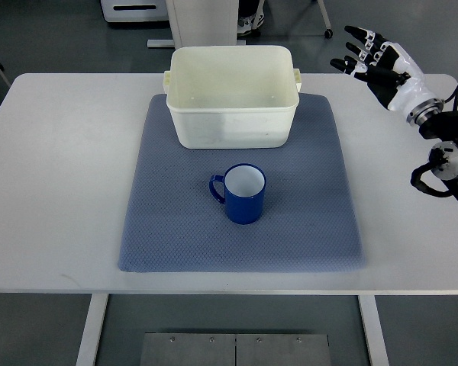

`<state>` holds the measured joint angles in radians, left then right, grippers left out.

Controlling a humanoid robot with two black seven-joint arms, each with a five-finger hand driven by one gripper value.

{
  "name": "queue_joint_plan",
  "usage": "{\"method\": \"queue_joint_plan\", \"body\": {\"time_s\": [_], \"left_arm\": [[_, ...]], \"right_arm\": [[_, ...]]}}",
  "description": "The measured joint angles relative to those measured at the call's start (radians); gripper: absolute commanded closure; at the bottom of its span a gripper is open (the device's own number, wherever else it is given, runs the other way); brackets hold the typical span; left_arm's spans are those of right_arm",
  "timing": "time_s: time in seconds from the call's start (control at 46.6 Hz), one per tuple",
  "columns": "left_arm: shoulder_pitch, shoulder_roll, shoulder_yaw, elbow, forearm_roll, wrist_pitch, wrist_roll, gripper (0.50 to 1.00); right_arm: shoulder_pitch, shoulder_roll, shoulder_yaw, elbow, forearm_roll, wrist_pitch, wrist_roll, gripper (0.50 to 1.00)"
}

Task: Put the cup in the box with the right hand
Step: 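Reach the right hand down to the blue mug's side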

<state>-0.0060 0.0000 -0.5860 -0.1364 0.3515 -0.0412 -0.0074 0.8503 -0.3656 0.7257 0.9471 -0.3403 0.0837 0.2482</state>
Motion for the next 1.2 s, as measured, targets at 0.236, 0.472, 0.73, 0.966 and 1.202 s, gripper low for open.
{"method": "queue_joint_plan", "body": {"time_s": [0.236,0.472,0.73,0.966,1.202], "left_arm": [[0.000,0.000,0.000,0.000,0.000,0.000,0.000,0.500],[0.000,0.000,0.000,0.000,0.000,0.000,0.000,0.500],[0.000,0.000,0.000,0.000,0.000,0.000,0.000,0.500],[0.000,0.000,0.000,0.000,0.000,0.000,0.000,0.500],[0.000,0.000,0.000,0.000,0.000,0.000,0.000,0.500]], "right_arm": [[0.007,-0.019,-0.003,0.168,-0.022,0.082,-0.002,0.500],[-0.004,-0.012,-0.019,0.235,-0.222,0.212,-0.003,0.502],[-0.009,-0.009,-0.117,0.248,-0.317,0.262,-0.001,0.502],[-0.048,-0.003,-0.153,0.243,-0.346,0.256,-0.001,0.505],[-0.077,0.007,-0.172,0.231,-0.371,0.251,-0.001,0.505]]}}
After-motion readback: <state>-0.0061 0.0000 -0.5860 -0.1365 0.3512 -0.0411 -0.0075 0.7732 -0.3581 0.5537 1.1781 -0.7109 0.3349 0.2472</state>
